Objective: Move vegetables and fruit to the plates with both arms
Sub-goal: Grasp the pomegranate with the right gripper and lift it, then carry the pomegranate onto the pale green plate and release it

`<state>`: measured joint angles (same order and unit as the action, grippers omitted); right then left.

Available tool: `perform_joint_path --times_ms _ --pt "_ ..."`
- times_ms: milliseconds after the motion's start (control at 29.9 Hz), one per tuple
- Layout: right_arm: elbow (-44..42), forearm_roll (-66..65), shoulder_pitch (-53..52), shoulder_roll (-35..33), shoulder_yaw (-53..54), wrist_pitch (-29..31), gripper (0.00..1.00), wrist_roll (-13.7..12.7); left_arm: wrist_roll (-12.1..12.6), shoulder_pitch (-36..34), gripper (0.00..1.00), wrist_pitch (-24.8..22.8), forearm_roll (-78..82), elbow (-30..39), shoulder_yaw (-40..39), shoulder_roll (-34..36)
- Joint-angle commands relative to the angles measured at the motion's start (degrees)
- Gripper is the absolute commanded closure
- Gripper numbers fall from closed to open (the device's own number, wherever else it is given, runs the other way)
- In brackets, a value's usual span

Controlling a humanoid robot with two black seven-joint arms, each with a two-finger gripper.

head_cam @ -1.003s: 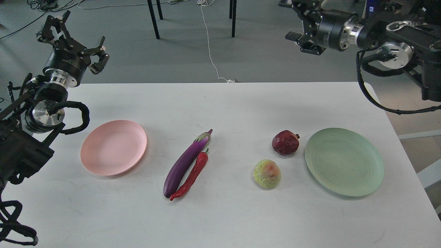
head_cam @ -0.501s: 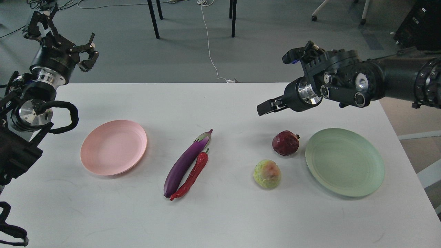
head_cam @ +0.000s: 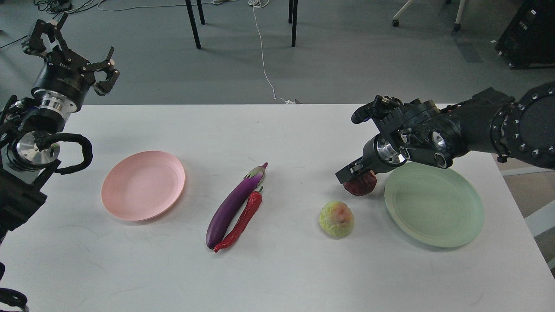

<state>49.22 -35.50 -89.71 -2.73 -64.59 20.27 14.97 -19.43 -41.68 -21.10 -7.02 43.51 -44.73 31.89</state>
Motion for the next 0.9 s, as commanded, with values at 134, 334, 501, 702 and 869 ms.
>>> perform_joint_path --times_ms 134,334,501,702,869 --pt "0.0 -0.9 1.3 0.7 0.3 0.0 0.34 0.0 -0.3 0.2 0.02 0.1 -0.1 0.2 -0.1 0.2" --pt "1.3 -0.9 -2.8 -1.8 0.8 0.0 0.43 0.1 -0.3 0.2 0.02 0.2 -0.1 0.2 -0.1 0.4" --pt "3.6 -2.7 -6.6 -10.0 0.9 -0.1 0.43 0.1 -0.3 0.2 0.02 0.0 -0.1 0.3 -0.1 0.8" --pt "11.5 -13.6 -7.1 -22.8 0.7 -2.6 0.43 -0.1 -0.1 0.1 0.02 -0.2 0.0 0.3 0.2 0.8" --pt "12.9 -18.6 -3.2 -28.7 0.9 -3.9 0.4 -0.1 0.0 0.2 0.02 -0.1 0.0 0.8 0.3 0.7"
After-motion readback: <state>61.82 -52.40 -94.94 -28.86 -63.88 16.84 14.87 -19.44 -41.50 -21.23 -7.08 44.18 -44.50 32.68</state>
